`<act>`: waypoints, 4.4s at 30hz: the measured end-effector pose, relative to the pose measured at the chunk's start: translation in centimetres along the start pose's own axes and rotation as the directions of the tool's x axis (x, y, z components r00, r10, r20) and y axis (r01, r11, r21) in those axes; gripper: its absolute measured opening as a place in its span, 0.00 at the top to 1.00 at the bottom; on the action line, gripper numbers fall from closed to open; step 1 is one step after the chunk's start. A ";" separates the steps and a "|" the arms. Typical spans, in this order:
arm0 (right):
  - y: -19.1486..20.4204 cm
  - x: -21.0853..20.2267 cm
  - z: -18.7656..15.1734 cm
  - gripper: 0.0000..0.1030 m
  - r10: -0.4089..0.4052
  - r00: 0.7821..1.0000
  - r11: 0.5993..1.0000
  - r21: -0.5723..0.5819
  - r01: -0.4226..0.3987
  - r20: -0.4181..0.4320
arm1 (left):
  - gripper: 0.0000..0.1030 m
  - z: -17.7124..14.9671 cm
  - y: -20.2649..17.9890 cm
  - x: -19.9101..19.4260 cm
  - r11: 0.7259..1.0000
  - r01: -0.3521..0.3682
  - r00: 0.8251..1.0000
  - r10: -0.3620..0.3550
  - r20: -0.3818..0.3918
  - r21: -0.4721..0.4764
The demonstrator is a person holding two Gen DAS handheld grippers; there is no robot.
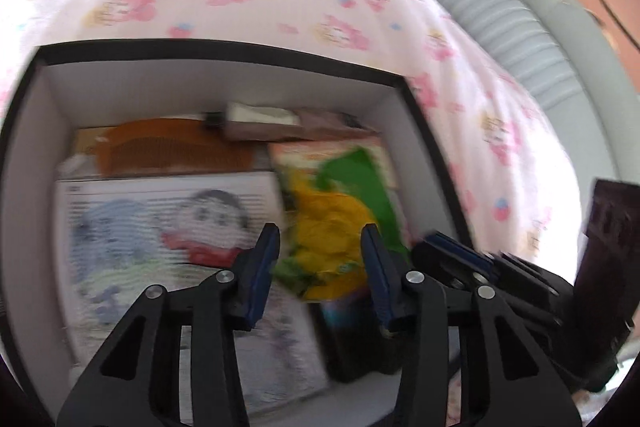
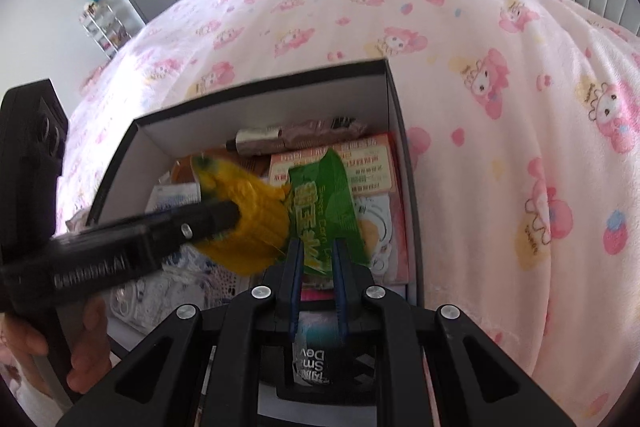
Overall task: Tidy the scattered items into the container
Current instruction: 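Lower the yellow packet with the left gripper while the right gripper lowers the green packet into the box, then open the left gripper on the yellow packet while the right gripper releases the green packet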
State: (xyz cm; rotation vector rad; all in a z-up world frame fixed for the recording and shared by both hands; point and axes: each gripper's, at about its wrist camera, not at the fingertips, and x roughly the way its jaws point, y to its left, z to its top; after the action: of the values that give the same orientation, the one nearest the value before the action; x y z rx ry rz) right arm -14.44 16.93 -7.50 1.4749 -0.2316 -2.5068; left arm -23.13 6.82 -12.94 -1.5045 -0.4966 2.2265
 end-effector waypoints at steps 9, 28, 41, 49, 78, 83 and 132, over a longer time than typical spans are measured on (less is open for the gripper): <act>0.9 -0.2 -0.5 0.89 -0.009 1.000 0.999 -0.040 0.009 0.003 | 0.59 0.9 1.4 -2.5 0.996 0.003 0.995 0.006 0.100 -0.092; 0.2 0.1 -0.7 0.89 -0.024 0.999 1.000 0.005 0.024 -0.031 | 0.62 0.9 2.0 0.0 0.984 0.074 0.997 -0.074 0.009 -0.164; -0.3 -0.6 -0.6 0.89 -0.015 1.000 1.000 0.023 0.015 -0.009 | 0.61 1.9 0.7 0.0 0.974 0.161 0.986 -0.168 -0.025 -0.161; -0.8 -0.8 -0.4 0.89 -0.018 1.000 0.999 0.039 0.018 0.002 | 0.62 1.4 -0.3 -3.4 0.999 0.055 0.996 -0.055 0.070 0.003; 0.6 -1.9 -0.4 0.89 0.013 0.998 1.000 -0.014 -0.012 0.057 | 0.69 0.4 -0.1 1.5 0.987 -0.141 0.982 0.150 -0.115 0.078; 0.9 -1.5 -0.6 0.88 -0.002 0.999 0.999 -0.040 0.004 0.046 | 0.66 0.1 -0.4 1.5 0.992 -0.098 0.985 0.108 -0.135 0.080; 0.2 0.3 -0.7 0.89 -0.016 1.000 1.000 0.000 0.016 -0.005 | 0.53 1.2 0.2 1.4 0.997 0.073 0.987 -0.078 -0.143 -0.040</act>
State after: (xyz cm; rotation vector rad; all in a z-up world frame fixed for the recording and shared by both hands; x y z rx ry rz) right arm -13.98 16.61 -8.04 1.4884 -0.2203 -2.5157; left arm -24.74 7.34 -13.74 -1.6237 -0.5398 2.0435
